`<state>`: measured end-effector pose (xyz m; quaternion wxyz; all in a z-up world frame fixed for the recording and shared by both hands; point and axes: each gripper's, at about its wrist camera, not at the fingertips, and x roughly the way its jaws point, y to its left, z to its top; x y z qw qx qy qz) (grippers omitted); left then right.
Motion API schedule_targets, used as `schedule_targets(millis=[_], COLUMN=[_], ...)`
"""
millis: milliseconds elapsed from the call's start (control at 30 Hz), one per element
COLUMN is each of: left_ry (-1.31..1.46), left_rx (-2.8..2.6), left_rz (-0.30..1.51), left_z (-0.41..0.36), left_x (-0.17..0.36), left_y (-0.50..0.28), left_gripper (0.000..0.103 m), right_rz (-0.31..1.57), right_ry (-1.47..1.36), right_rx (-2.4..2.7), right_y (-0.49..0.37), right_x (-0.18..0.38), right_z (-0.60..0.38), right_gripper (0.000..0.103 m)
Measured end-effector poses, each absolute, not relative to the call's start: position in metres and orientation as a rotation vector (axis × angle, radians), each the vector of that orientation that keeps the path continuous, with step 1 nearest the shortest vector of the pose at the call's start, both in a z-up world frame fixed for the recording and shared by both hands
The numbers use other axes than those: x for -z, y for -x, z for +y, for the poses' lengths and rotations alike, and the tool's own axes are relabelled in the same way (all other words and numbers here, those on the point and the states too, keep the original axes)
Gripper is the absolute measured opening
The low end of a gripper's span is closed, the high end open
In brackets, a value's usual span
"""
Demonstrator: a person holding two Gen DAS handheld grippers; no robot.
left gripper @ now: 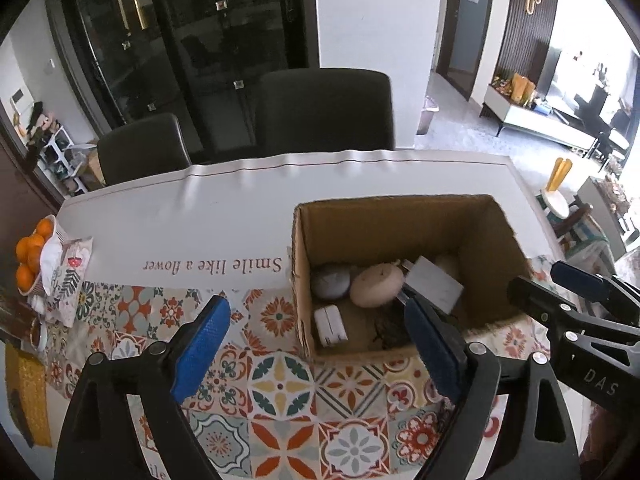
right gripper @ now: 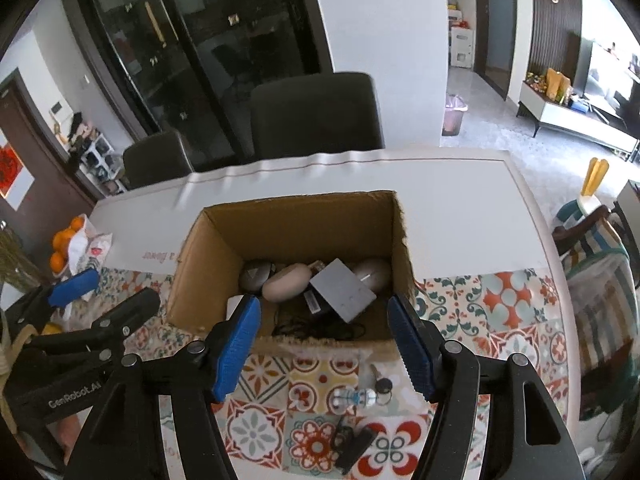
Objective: Organize rigid objects
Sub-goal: 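Withdraw both tools from the box toward the black adapter and keychain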
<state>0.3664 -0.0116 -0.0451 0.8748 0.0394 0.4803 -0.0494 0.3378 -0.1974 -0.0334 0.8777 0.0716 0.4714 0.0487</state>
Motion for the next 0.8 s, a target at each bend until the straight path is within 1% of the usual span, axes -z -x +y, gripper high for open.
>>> schedule_targets(millis=[233,400,567,800], left_ry=[-0.092,-0.097,-0.121,-0.101], left_rx=[0.134,0.133,0.13,0.141], left_rz=[0.957,0.932,0.93,0.984], left_z=[-0.015,-0.016,-0.02,-0.017], left_x=[0.027,0.022,0.027,0.048], left_y=[-0.331,-0.31,-0.295,-0.28], left_gripper=[0.095,0.097,0.098,0.098], right_rz=[0.942,0.949,0.968,1.016], right_ry=[-0.168,-0.178,-0.181,-0.191], right_rx=[-0.093,-0.086,-0.072,-0.07], right_y=[-0.3,-0.281,-0.268,-0.255], right_x=[0.022,0.027,0.037,0.058], right_z=[-0.203,-0.205,-0.206,-0.206], right_gripper=[0.066,0.066,0.066,0.066])
